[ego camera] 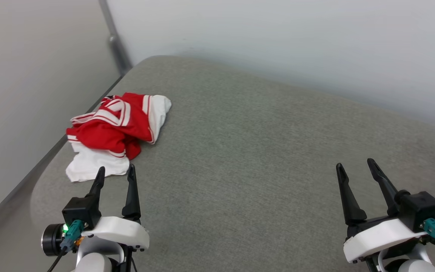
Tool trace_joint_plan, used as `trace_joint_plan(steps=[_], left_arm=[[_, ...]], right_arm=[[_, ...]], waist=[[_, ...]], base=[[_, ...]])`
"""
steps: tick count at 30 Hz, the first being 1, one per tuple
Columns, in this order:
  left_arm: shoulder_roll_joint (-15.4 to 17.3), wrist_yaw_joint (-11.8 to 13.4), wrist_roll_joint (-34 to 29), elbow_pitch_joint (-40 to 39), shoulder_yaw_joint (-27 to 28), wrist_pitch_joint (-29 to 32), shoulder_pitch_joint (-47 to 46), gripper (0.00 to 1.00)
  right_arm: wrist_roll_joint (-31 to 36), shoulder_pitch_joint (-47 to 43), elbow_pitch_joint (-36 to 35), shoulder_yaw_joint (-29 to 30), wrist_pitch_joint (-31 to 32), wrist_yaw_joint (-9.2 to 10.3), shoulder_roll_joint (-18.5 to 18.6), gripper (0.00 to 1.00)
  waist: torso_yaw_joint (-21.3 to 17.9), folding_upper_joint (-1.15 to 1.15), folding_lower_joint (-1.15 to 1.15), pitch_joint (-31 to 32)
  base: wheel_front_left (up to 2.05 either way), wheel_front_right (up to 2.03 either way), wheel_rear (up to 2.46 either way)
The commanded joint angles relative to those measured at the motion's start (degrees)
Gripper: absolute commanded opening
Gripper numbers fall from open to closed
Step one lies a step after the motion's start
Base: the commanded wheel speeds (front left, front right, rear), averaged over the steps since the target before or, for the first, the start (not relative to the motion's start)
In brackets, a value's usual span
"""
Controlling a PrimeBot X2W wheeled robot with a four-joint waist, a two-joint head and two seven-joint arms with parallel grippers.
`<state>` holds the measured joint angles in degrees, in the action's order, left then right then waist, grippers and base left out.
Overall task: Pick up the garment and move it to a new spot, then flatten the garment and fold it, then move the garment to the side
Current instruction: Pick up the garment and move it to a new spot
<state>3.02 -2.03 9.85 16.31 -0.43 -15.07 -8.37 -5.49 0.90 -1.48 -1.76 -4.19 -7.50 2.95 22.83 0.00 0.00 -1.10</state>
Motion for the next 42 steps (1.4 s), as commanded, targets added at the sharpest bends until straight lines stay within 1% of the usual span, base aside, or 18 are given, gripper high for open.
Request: trace_joint_plan(steps=[1, 6, 14, 20, 23, 26, 30, 32, 34, 35, 38, 40, 42], left_arm=[[0.01, -0.02, -0.2, -0.06, 0.32, -0.15, 0.59, 1.0], [0.07, -0.07, -0.71, 0.08, 1.28, -0.15, 0.76, 1.0], [0.09, -0.25, -1.5, 0.28, 2.14, -0.15, -0.59, 1.0], [0.42, -0.09, -1.47, 1.29, 2.82, -0.15, -5.04, 1.0], [1.1, -0.08, -1.13, 2.79, 3.61, -0.15, -9.13, 1.0], [1.9, -0.07, -0.14, 3.28, 5.31, -0.15, -14.68, 1.0], [4.29, -0.11, 1.08, 7.44, 7.64, -0.07, -21.51, 1.0], [6.21, -0.72, 2.24, 10.44, 8.85, 0.35, -26.16, 1.0], [8.07, -1.03, 3.36, 14.06, 9.87, 2.25, -29.83, 1.0], [9.54, -1.02, 3.33, 15.4, 10.23, 3.31, -31.55, 1.0], [13.4, -0.88, 4.0, 19.76, 11.17, 9.15, -36.48, 1.0], [15.42, -0.43, 4.4, 22.06, 11.67, 13.23, -39.21, 1.0], [17.67, -0.74, 4.99, 24.6, 12.23, 17.69, -41.27, 1.0]], right_arm=[[0.23, -0.24, -0.49, -0.15, 0.11, 0.02, -0.1, 1.0], [0.62, -0.32, -1.22, -0.48, 0.73, 0.02, -0.1, 1.0], [0.66, -0.04, -1.79, -0.71, 1.45, 0.02, -0.1, 1.0], [1.8, 1.87, -3.19, -1.03, 2.44, 0.02, -0.1, 1.0], [2.8, 3.15, -4.45, -1.15, 3.24, 0.02, -0.08, 1.0], [3.66, 4.69, -5.88, -1.56, 4.19, 0.02, 0.84, 1.0], [3.91, 7.38, -7.44, -2.28, 4.9, 0.02, 2.23, 1.0], [3.61, 8.73, -7.95, -2.46, 4.92, 0.02, 2.88, 1.0], [3.27, 10.07, -8.4, -2.96, 4.87, 0.02, 3.44, 1.0], [3.14, 10.72, -8.55, -3.33, 4.89, 0.02, 3.61, 1.0], [2.69, 12.77, -8.81, -3.87, 4.53, 0.02, 4.22, 1.0], [2.52, 13.55, -8.85, -3.83, 4.08, 0.02, 4.58, 1.0], [2.4, 14.21, -8.73, -3.71, 3.73, 0.02, 4.79, 1.0]], waist=[[1.88, 0.0, 0.0, -0.19], [3.99, 0.0, 0.0, -0.23], [5.06, 0.0, 0.0, -0.86], [3.74, 0.0, 0.0, -3.92], [2.21, 0.0, 0.0, -6.58], [0.3, 0.0, 0.0, -9.95], [-2.88, 0.0, 0.0, -14.82], [-4.37, 0.0, 0.0, -17.28], [-5.98, 0.0, 0.0, -19.69], [-6.79, 0.0, 0.0, -20.87], [-8.9, 0.0, 0.0, -24.2], [-9.82, 0.0, 0.0, -25.99], [-10.56, 0.0, 0.0, -27.59]], base=[[0.0, 0.0, 0.0], [0.0, 0.0, 0.0], [0.0, 0.0, 0.0], [0.0, 0.0, 0.0], [0.0, 0.0, 0.0], [0.0, 0.0, 0.0], [0.0, 0.0, 0.0], [0.0, 0.0, 0.0], [0.0, 0.0, 0.0], [0.0, 0.0, 0.0], [0.0, 0.0, 0.0], [0.0, 0.0, 0.0], [0.0, 0.0, 0.0]])
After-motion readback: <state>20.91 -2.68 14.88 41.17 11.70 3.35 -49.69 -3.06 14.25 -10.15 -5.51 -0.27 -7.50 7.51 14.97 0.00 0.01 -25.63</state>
